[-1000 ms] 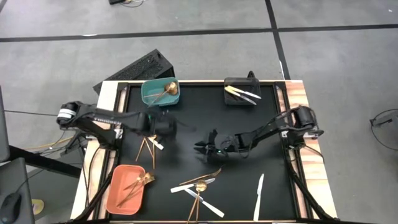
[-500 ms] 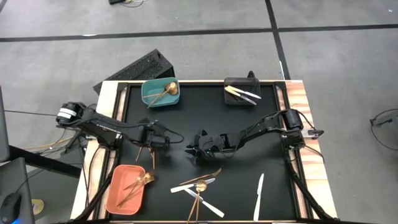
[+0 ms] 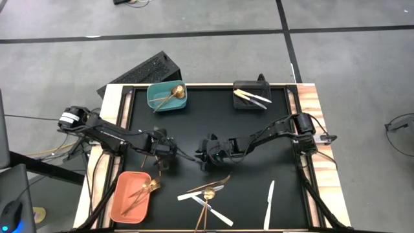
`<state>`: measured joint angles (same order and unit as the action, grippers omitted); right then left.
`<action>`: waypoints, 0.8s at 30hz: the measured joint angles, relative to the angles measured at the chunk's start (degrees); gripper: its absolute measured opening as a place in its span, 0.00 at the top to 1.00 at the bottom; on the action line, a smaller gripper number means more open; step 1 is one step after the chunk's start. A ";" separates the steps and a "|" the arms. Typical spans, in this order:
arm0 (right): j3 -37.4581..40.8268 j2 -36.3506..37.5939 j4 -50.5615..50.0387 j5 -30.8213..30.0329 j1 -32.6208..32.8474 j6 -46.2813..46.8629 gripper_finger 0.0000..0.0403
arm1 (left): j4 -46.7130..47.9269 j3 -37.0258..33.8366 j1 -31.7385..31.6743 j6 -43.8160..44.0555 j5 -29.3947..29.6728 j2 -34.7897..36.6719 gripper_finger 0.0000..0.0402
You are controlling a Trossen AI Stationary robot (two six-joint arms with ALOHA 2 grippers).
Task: Sort silverware by color (type)
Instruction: Put the yellow knife into the black bin
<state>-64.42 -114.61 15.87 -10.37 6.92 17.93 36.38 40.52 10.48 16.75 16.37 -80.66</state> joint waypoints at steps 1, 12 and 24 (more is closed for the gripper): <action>0.00 0.00 -0.12 0.00 0.00 0.00 0.72 | 0.63 0.31 0.02 -1.46 -0.67 0.00 0.72; 0.02 0.00 -1.26 0.00 -0.01 -0.42 0.72 | 2.64 0.01 -0.70 -13.59 -5.08 0.00 0.72; 0.04 0.00 -2.93 0.11 0.61 -0.42 0.72 | -5.04 -6.64 -3.15 -17.02 -4.21 0.23 0.74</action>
<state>-64.38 -114.61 12.94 -10.26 7.53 17.52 31.34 33.88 7.33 -0.28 12.16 -80.44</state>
